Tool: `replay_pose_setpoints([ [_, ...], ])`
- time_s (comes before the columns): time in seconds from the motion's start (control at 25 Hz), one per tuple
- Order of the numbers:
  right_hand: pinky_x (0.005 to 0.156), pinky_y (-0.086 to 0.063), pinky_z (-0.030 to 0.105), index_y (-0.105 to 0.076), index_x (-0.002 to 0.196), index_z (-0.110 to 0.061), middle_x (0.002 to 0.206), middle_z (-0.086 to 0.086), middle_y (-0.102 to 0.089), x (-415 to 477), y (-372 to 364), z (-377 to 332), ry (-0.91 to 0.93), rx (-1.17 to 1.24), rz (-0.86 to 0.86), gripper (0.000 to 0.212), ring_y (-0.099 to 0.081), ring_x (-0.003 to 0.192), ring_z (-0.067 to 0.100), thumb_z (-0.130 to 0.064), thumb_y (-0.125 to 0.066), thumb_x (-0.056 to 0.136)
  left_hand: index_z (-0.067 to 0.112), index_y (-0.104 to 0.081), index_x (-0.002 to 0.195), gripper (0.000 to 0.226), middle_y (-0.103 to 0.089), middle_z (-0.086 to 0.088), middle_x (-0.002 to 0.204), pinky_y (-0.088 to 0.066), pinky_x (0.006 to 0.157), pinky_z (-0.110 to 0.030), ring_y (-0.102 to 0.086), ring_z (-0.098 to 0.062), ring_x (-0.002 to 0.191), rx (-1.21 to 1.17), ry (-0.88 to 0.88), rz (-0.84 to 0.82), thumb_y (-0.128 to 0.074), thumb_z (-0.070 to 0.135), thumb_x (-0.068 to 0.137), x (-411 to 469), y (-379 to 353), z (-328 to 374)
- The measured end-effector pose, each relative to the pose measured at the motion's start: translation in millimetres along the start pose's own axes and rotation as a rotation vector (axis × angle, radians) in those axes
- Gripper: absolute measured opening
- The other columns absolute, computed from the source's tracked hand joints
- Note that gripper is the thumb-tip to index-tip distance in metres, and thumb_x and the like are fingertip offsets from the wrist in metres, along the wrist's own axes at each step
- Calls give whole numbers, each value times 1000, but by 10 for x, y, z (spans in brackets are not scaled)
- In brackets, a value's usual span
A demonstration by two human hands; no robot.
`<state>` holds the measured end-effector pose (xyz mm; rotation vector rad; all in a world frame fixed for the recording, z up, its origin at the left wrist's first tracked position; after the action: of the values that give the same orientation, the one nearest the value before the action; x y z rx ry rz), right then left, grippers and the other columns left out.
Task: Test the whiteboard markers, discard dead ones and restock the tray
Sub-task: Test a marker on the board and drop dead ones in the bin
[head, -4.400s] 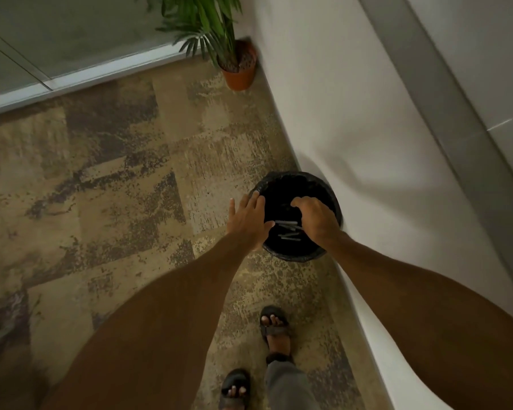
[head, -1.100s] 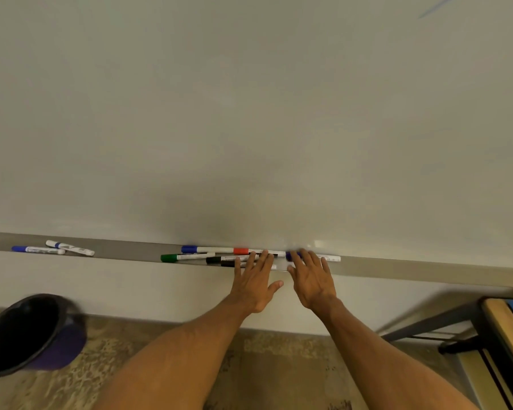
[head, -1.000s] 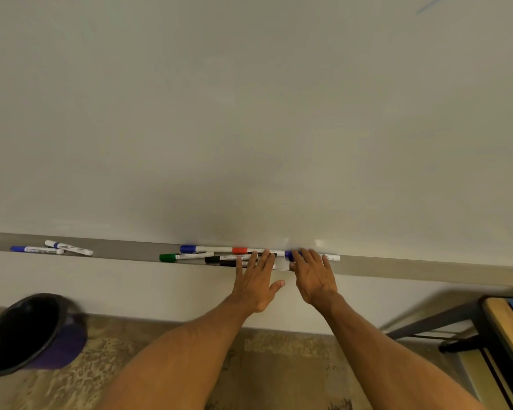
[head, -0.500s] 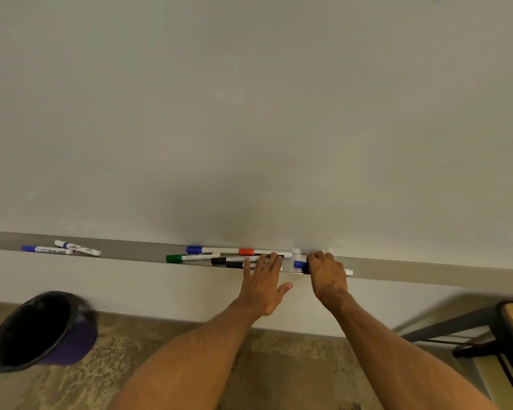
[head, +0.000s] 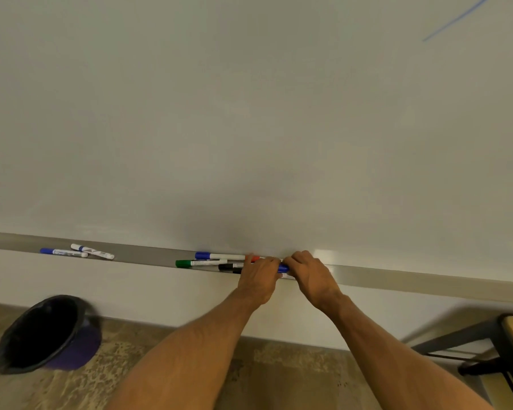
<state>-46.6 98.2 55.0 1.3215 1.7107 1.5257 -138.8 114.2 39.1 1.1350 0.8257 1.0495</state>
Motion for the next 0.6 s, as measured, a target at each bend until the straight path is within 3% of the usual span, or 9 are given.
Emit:
replay_pose_setpoints([
  [0.12,70,-52,32,-60,111,-9,101,10,-63,50,97,-145,49,10,34,29,-59,86,25,-9,-68,83,20,-59,112,22,-66,1,106,-28,103,-33,-60,-18,97,20,-13,58,-46,33,99,-39,211,-65],
  [0.32,84,-42,34,-50,126,-7,112,12,-59,190,312,-365,120,-52,-47,34,-56,95,27,-8,-50,93,25,-59,110,17,-67,3,101,-30,95,-31,-60,-16,90,53,-37,137,-47,31,99,-78,560,-110],
  [0.44,80,-44,33,-46,129,-11,110,10,-58,274,488,-453,128,-128,-64,37,-57,89,25,-7,-48,93,24,-56,111,18,-65,3,102,-29,89,-32,-59,-17,88,166,-56,152,-48,34,99,-93,814,-78],
  [0.6,66,-41,30,-47,128,-15,100,8,-59,396,778,-603,112,-180,-44,29,-57,77,23,-18,-42,99,22,-52,114,20,-64,3,105,-27,95,-34,-58,-18,92,350,-76,181,-48,35,99,-153,1166,-70],
])
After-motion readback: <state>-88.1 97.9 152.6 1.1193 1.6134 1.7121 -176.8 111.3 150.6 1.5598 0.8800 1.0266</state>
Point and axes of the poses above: each hand's wrist, its own x-axis towards the middle knuckle, its own y-axis out of the back of the hand, z = x × y, the point moved 8 cm from there along x, towards the middle knuckle
